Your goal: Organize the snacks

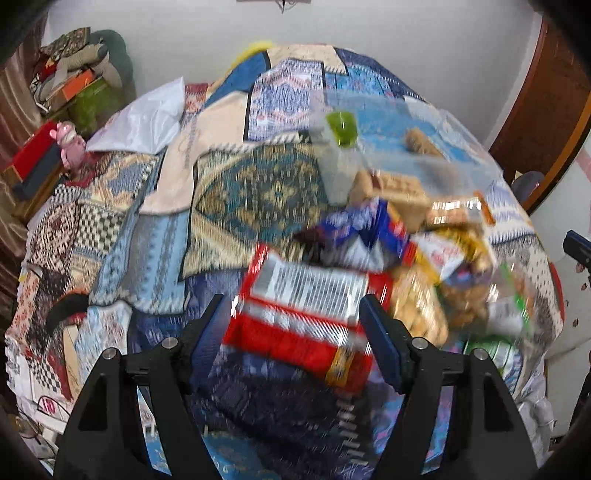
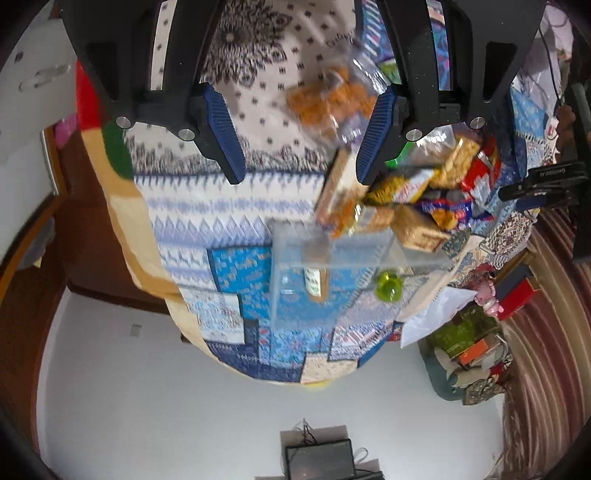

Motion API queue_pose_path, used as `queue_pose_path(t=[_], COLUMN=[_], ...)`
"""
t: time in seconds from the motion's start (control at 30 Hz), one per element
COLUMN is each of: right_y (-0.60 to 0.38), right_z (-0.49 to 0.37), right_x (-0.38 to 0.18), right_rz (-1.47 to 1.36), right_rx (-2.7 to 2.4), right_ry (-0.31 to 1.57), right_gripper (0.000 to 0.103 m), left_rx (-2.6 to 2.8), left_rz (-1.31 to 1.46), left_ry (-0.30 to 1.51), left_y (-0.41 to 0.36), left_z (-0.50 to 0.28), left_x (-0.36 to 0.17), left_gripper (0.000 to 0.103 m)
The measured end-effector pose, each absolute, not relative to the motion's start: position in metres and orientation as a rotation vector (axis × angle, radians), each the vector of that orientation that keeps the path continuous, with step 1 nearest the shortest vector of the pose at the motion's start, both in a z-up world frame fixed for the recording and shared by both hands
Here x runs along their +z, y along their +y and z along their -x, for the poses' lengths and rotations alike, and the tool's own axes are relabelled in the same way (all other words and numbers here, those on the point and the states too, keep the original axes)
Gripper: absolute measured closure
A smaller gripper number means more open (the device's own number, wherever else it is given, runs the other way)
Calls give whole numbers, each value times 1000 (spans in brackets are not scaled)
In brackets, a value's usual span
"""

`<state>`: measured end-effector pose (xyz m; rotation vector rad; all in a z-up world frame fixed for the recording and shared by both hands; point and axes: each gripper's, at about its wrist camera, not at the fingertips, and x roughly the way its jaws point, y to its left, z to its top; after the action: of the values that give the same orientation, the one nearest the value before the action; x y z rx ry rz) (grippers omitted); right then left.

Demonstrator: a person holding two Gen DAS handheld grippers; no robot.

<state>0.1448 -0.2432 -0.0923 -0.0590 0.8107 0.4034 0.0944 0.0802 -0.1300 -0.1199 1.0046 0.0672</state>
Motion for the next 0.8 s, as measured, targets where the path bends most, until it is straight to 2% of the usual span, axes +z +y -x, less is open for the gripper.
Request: queue_pose_path(t=[0.27, 0.37, 0.53, 0.63, 0.73, 0.8], right_y=[-241, -237, -233, -233, -229, -227], right_z=[-129, -126, -123, -124, -126, -127], right_x=[-122, -129, -136, -141, -145, -148], right_rz=[77, 75, 77, 66, 62, 62], right_rx=[420, 436, 442, 449, 458, 467], right_ry=[880, 899, 917, 934, 953, 965], right_gripper=[44, 44, 44, 44, 44, 39], left_rx=[26, 16, 40, 67, 90, 119], left_rz=[60, 41, 45, 91, 128, 136], left_ry=[1038, 1046, 1088, 1102, 1097, 1087], left_y=[62, 53, 47, 52, 59, 63], left_z=[-67, -70, -84, -90, -94, -96], left_x=[-156, -163, -178, -186, -187, -186], left_gripper=[31, 25, 24, 16, 16, 16])
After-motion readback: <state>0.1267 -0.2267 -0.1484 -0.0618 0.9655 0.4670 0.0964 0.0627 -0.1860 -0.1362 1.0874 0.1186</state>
